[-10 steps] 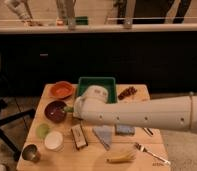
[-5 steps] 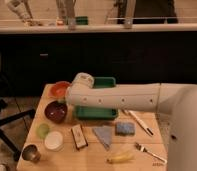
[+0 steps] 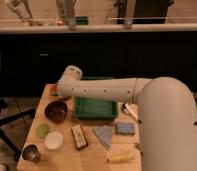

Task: Place pepper in red bowl

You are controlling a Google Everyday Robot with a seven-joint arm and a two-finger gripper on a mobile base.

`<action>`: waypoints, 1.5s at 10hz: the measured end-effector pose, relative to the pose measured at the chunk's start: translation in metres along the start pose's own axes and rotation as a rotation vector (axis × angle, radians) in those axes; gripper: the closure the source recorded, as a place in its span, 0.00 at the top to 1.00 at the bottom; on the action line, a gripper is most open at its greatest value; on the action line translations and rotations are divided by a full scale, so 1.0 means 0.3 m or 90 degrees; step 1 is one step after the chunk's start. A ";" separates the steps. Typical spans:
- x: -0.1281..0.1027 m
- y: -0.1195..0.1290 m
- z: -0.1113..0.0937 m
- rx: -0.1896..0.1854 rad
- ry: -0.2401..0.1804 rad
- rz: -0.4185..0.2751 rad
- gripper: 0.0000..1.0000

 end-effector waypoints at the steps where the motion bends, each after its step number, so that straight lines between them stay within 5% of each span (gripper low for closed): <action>1: -0.003 -0.006 0.008 -0.001 -0.002 0.002 0.00; 8: -0.001 -0.008 0.008 0.001 -0.002 0.001 0.00; 15: 0.080 -0.142 0.095 -0.016 -0.018 0.027 0.00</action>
